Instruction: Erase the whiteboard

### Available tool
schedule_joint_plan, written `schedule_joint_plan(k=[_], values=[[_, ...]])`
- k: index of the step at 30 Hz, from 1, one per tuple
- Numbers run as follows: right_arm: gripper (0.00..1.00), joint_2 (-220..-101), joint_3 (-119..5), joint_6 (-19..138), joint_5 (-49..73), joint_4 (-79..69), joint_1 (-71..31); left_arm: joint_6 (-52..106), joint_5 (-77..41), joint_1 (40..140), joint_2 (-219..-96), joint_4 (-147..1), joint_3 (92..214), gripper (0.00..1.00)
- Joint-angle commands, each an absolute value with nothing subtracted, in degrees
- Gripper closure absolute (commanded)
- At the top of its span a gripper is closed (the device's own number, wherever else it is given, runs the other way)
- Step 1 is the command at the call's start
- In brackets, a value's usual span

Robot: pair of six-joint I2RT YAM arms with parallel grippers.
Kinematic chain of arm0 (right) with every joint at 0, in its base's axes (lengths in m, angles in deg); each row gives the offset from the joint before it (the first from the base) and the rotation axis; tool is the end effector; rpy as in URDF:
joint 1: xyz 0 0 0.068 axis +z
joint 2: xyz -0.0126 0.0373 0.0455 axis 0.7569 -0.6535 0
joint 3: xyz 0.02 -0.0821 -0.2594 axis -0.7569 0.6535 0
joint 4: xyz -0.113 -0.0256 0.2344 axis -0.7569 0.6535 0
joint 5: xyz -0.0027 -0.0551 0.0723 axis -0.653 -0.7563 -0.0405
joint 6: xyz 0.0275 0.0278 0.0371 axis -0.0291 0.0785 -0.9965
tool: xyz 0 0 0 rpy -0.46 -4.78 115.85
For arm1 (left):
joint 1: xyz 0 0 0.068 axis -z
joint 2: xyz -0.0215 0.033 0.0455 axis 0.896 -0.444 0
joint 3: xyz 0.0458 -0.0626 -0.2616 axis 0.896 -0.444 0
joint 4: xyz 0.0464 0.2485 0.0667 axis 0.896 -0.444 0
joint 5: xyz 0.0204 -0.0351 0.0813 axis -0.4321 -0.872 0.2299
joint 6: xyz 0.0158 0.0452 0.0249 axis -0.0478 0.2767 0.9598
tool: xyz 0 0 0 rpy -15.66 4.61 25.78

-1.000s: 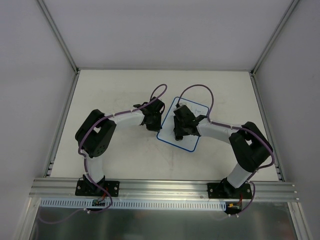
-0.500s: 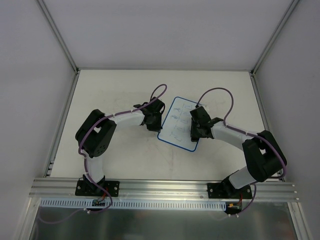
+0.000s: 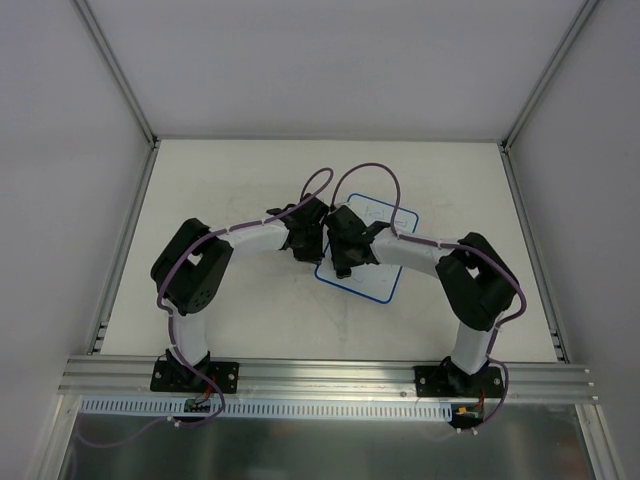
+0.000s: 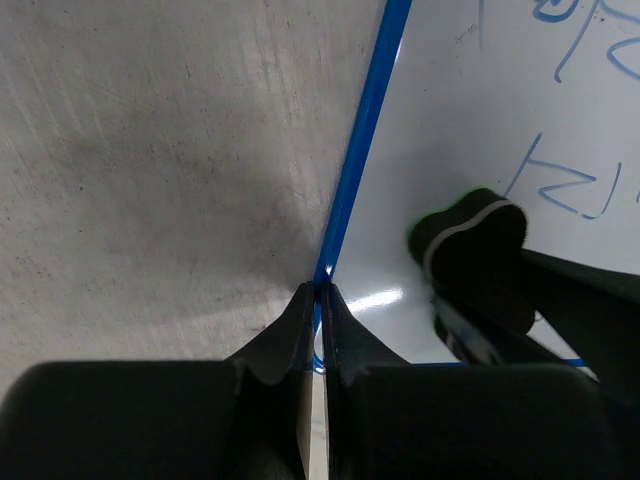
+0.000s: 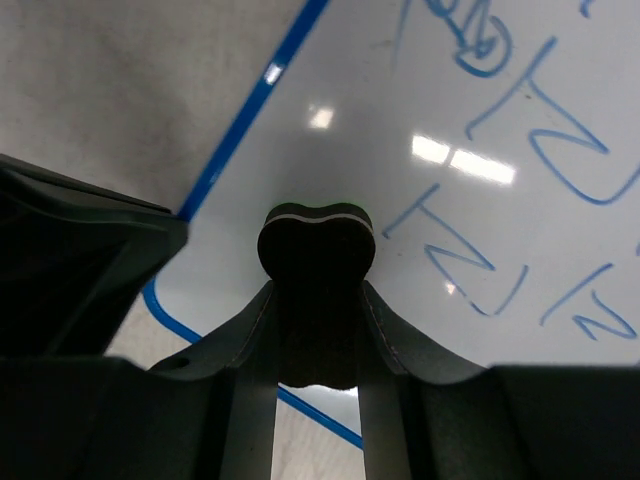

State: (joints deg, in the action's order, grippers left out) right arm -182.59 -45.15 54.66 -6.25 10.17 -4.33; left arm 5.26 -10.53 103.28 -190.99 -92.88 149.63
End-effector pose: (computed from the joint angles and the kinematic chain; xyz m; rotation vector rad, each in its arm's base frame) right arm 0.2669 0.2564 0.1712 -0.6459 2.4366 0.1714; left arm 0.3003 -0.2496 0.1603 0.1587 2.6504 -0.4769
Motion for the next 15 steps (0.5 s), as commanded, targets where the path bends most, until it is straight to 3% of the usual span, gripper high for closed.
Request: schedule_joint_plan(k=[1, 10, 15], values=[[1.0, -187.55, -46.9, 54.52, -1.07, 11.86, -2.17, 5.64, -10.51, 103.54, -196.65, -101.58, 146.21, 1.0], [1.0, -186.6, -49.28, 53.81, -12.22, 25.31, -2.7, 5.47, -9.89, 103.45, -197.0, -101.67, 146.29, 1.0], [1.0, -182.04, -44.89, 54.08, -10.48, 27.87, -2.79, 5.47, -9.89, 103.1, -197.27, -101.76, 146.38, 1.0]])
